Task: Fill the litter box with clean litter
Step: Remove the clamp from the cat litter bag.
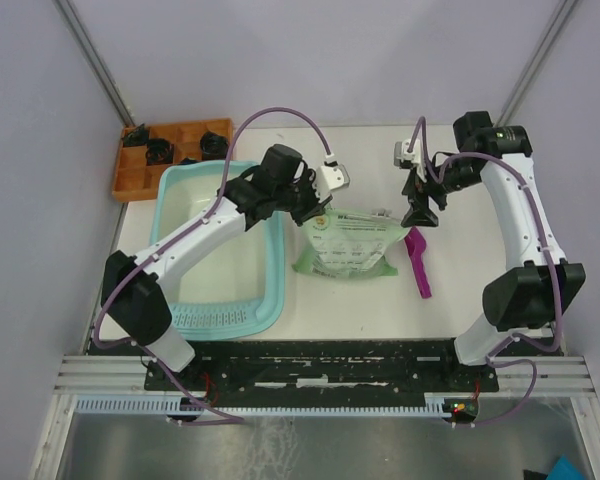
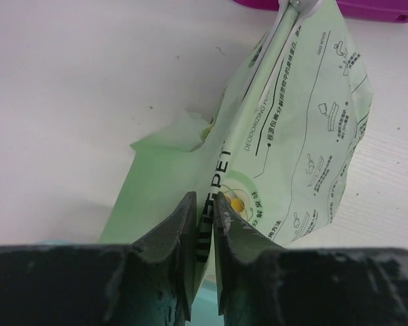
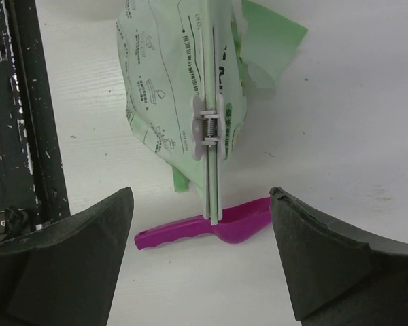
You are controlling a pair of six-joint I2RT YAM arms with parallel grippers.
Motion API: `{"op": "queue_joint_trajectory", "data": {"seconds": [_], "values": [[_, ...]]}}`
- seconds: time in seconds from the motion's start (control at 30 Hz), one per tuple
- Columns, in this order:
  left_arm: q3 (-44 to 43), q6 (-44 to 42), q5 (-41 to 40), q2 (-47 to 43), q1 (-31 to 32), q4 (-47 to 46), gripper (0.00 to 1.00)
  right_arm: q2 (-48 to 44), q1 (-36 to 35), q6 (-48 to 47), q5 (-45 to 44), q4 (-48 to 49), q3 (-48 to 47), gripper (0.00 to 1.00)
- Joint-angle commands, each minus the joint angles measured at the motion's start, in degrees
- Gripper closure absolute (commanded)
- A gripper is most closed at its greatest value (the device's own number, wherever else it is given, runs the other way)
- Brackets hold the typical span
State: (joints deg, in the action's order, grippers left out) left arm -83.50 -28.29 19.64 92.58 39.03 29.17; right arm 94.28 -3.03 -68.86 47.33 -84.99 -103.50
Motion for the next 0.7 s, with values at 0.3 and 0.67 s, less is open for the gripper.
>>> {"op": "queue_joint_trajectory", "data": {"seconds": [0.3, 0.67], "values": [[9.5, 9.4, -0.3, -7.8, 4.0, -7.3, 0.97, -11.1, -2.8, 1.4, -3.5, 19.7, 17.8, 0.10], [12.0, 12.6, -3.0, -9.5, 6.1, -10.2, 0.97, -14.7, -7.0, 5.0, -6.3, 24.6, 20.2, 0.18]]}}
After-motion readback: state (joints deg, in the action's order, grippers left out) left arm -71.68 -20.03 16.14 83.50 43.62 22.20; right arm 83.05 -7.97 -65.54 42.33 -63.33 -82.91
